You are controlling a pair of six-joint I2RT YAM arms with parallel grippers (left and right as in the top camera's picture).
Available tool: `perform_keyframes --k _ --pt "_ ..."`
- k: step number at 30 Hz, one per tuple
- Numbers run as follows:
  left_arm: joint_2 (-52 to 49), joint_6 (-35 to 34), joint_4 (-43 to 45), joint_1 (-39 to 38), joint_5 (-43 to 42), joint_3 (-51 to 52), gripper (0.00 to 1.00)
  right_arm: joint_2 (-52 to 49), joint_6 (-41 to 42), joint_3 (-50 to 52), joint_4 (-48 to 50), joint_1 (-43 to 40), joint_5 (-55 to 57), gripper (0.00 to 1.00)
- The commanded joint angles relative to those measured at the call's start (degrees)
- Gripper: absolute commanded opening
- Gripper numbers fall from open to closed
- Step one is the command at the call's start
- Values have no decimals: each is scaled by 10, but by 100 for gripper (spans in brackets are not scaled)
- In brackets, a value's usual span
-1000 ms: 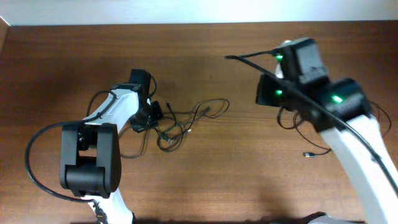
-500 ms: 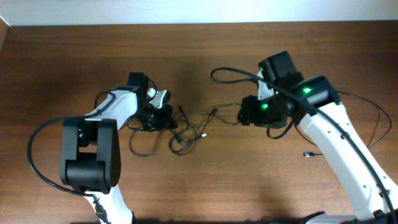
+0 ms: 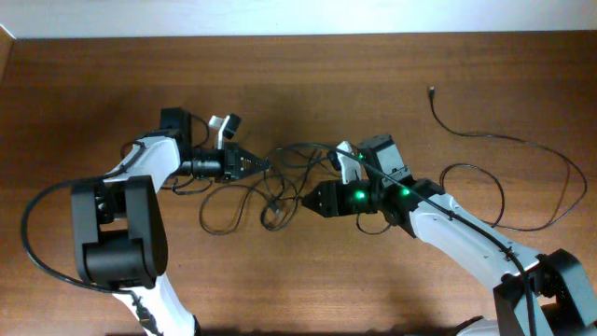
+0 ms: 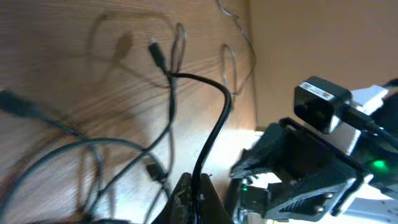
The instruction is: Untangle cables
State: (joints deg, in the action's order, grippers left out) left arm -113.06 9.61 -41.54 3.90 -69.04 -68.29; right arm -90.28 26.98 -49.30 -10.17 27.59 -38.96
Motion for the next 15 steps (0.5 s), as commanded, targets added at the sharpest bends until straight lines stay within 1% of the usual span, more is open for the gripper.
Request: perform_keyframes --k 1,3,5,6,8,11,14,15 --pt "-4 16 -9 -19 -82 5 0 -1 -17 2 23 21 -4 56" --pt "-4 13 -12 -38 -114 5 0 -1 -17 2 33 43 45 60" --pt "-4 -38 -12 -47 -116 5 0 -1 -17 2 36 71 115 65" --pt "-4 -48 -12 -47 -116 5 0 -1 -17 2 42 89 146 69" --pt "-4 -59 -12 -47 -119 5 0 -1 -17 2 60 111 188 72" --pt "-4 -59 -16 -47 -122 5 0 -9 -14 2 90 146 243 70" --pt "-4 -59 -16 -47 -122 5 0 -45 -14 2 118 159 247 69" --pt "-4 -59 -16 -46 -122 5 0 -66 -14 2 126 159 247 62"
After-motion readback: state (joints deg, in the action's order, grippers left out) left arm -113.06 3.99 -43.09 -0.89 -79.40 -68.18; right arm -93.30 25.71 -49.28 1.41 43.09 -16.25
